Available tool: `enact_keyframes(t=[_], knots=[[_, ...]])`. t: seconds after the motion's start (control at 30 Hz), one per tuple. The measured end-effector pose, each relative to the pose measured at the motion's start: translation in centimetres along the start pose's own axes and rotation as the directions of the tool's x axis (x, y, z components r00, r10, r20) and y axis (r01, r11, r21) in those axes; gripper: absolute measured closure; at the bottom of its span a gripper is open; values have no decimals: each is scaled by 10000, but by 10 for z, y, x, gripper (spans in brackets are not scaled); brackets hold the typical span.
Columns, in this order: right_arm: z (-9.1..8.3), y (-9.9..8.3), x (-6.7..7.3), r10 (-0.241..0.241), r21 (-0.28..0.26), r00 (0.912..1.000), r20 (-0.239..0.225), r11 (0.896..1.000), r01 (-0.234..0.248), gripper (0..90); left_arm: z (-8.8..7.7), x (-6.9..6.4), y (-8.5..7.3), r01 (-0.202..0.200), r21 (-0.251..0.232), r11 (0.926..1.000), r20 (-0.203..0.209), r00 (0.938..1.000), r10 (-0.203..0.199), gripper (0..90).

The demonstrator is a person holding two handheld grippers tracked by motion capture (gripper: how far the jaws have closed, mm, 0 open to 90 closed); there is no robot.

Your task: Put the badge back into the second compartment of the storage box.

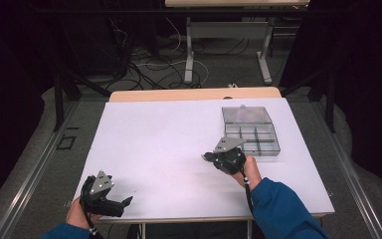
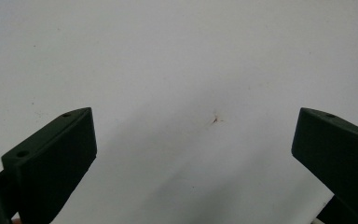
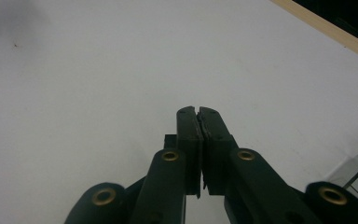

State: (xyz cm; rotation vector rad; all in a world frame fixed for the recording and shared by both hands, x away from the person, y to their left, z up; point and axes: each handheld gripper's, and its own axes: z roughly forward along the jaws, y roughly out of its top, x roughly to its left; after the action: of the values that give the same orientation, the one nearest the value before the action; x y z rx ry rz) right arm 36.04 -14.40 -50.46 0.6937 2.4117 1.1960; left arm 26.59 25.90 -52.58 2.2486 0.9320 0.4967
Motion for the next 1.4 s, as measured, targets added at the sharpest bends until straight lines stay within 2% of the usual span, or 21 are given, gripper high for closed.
enact_keyframes(t=[0.1, 0.2, 0.23, 0.47, 0.5, 0.93, 1.17, 1.4], knots=[[-4, 1, -3, 68, 4, 10000, -9, 10000, -68, 882, 0, 0, 0, -2, -12, 10000, -14, 10000, 2, 1], [-8, 1, -6, 148, -331, 9998, 152, 9993, -143, 882, 0, 0, 0, 1, -13, 10000, 25, 10000, 0, 1], [-10, 2, -7, 163, -199, 9997, 156, 9997, -160, 882, 0, 0, 0, 16, -15, 10000, 4, 10000, -16, 1], [-20, 3, -17, 290, -449, 9987, 429, 9986, -271, 881, 0, 0, 0, -2, 25, 10000, 12, 10000, 2, 1], [-22, 3, -19, 273, -356, 9990, 363, 9990, -260, 882, 0, 0, 0, -2, 20, 10000, 2, 10000, 2, 1], [-34, 1, -35, 573, -599, 9941, 919, 9969, -519, 882, 0, -1, 0, 30, -33, 10000, 20, 10000, -30, 1], [-39, -1, -44, 758, -654, 9902, 1175, 9955, -685, 882, 0, -1, 0, 40, -30, 10000, 13, 10000, -40, 1], [-46, -5, -56, 1124, -906, 9817, 1538, 9909, -993, 882, 1, -1, 0, 52, -35, 10000, 15, 10000, -52, 2]])
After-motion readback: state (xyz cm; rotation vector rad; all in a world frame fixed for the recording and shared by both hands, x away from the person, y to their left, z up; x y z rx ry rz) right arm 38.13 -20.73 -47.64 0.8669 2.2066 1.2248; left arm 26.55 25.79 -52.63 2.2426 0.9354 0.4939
